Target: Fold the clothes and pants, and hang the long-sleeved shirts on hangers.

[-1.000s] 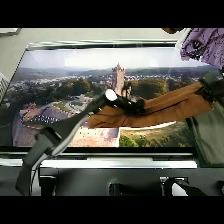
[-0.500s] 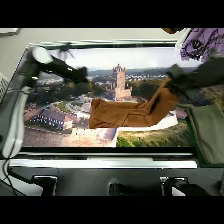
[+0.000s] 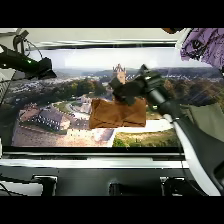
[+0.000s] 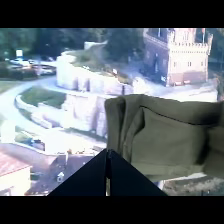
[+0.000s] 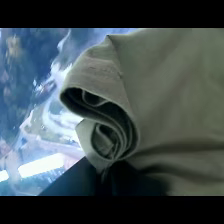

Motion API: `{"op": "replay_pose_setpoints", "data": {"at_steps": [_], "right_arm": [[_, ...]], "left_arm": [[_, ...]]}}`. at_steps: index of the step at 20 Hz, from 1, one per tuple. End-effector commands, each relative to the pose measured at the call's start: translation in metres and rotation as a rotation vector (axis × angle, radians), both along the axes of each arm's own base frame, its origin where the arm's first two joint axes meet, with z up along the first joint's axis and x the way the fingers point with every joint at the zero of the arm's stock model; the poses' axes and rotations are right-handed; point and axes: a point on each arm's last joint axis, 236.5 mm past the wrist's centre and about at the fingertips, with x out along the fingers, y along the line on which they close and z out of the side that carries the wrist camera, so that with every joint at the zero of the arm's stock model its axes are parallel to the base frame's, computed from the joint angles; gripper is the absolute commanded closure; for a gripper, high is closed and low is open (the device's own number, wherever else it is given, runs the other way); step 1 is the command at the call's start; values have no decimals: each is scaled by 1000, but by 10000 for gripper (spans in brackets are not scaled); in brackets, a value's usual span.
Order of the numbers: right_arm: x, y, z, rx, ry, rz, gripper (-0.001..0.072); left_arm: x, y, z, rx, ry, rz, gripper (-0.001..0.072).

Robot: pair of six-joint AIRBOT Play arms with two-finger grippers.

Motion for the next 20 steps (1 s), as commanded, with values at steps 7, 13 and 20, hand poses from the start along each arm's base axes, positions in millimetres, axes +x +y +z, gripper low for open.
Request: {"op": "replay_pose_setpoints", "data": {"at_steps": [7,13,20], "right_arm": [[-10,69,-56,82,73,8,679],[-9,81,-34,110,-18,124,185],[20,-71,52,-45,-165,137,166]], "left_arm": [[-3,7,1,8,3,2,687],[-2,7,-1,8,7,1,688],[-2,7,-1,10,4,-4,687]]}}
